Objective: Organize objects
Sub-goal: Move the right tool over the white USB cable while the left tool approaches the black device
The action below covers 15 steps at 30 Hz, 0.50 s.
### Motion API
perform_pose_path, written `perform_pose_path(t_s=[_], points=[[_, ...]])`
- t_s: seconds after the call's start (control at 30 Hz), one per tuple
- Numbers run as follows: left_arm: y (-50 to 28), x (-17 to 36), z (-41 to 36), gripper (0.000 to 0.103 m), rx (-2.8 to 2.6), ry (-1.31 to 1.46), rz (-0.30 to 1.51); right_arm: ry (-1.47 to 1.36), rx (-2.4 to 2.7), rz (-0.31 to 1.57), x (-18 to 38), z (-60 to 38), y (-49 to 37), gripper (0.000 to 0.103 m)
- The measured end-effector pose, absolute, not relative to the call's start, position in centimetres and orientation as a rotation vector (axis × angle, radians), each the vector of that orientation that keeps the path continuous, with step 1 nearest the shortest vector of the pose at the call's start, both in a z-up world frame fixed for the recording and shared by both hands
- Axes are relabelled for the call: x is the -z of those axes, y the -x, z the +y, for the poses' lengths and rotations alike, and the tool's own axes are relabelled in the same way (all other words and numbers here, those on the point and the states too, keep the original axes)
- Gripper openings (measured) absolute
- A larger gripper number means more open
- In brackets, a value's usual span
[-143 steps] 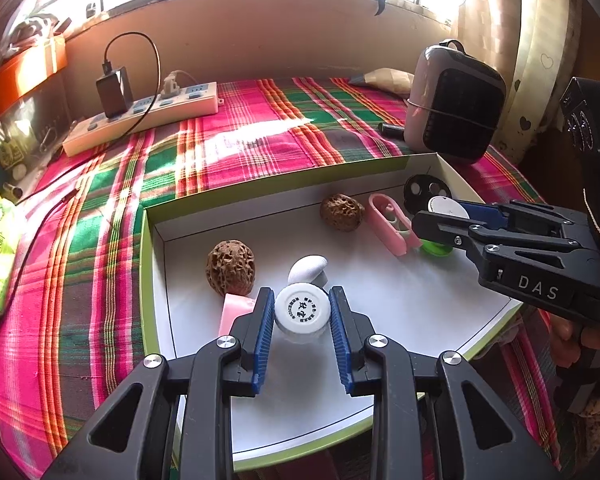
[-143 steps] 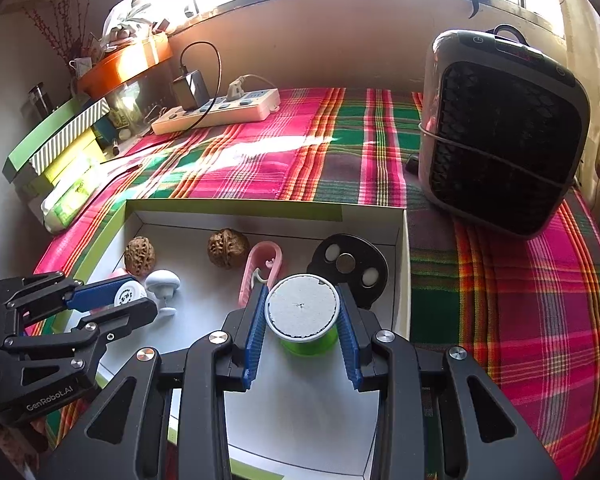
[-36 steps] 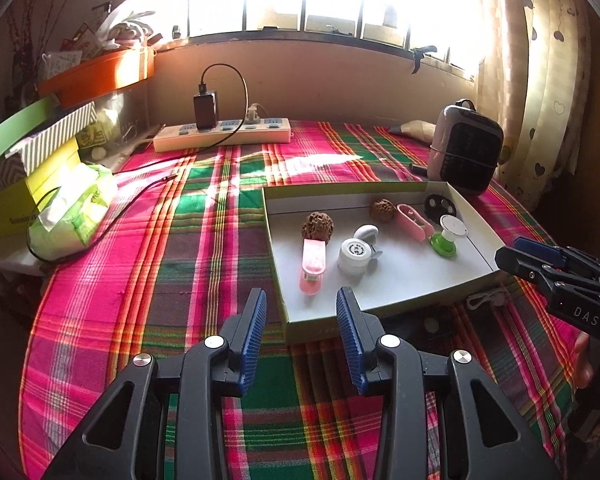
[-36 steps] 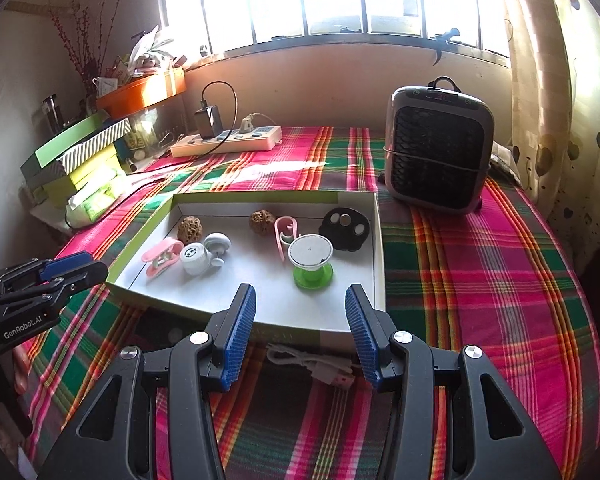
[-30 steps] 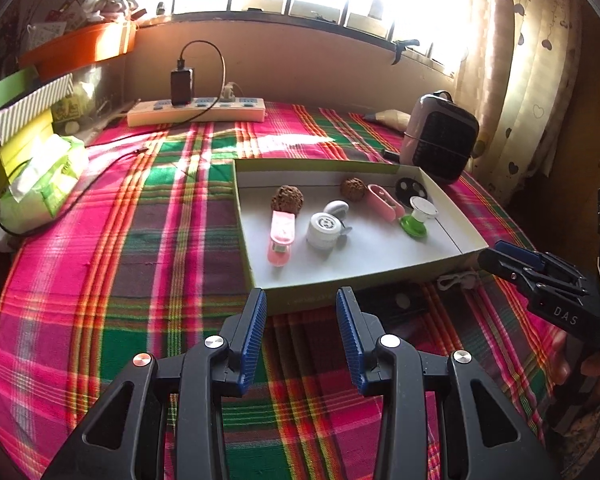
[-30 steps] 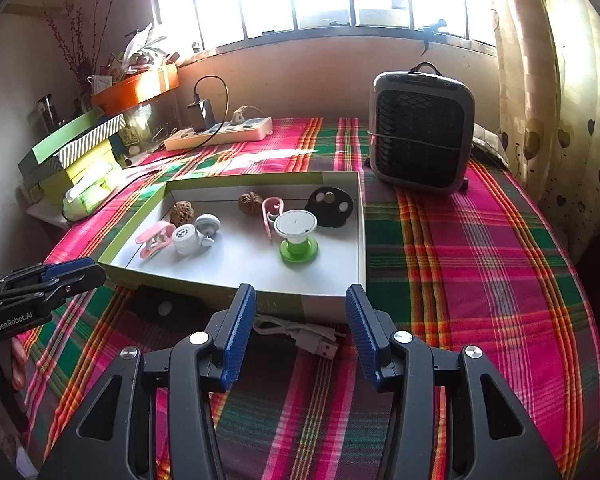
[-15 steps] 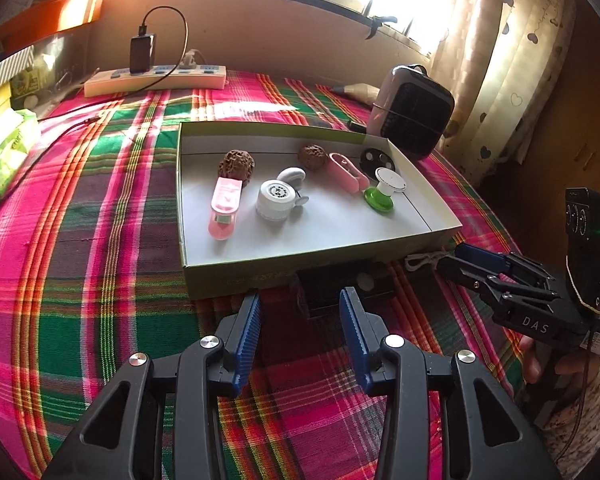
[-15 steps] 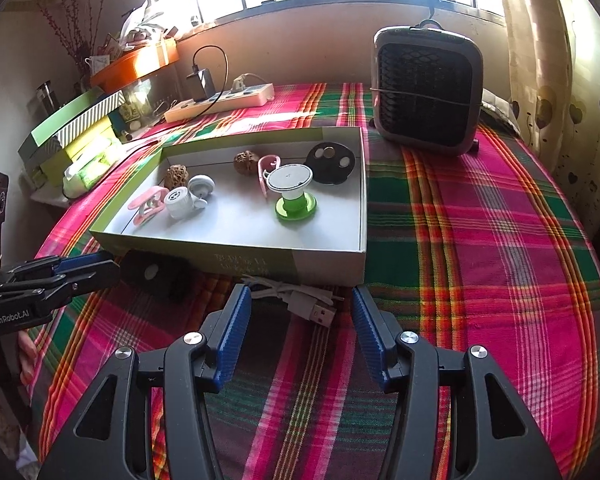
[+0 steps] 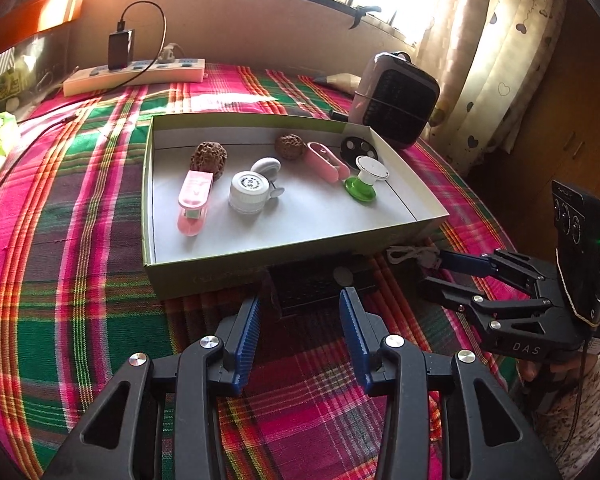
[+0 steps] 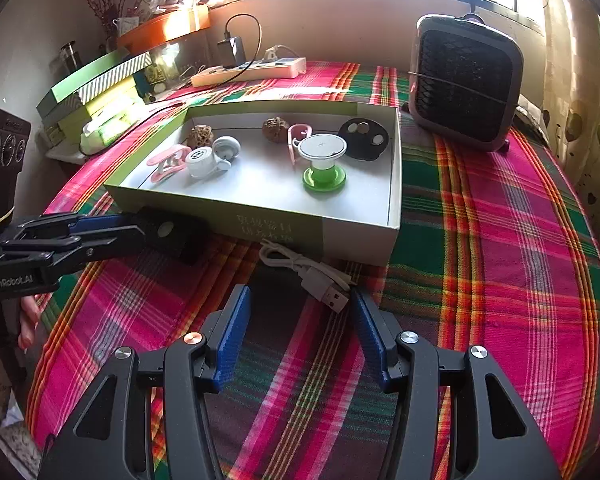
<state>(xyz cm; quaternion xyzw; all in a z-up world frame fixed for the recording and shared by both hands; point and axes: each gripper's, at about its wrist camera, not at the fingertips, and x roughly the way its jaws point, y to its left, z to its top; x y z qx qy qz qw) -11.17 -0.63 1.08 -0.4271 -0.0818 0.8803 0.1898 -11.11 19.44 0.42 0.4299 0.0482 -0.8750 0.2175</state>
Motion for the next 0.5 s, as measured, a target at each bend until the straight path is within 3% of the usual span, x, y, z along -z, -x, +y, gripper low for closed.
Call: perform_pose_path(t_s=[0.5], points=[[11.3, -1.0, -0.2, 0.038, -2.452, 1.199, -0.232, -1.189, 2.458, 0.295, -0.3, 19.1, 12.2, 0.053]])
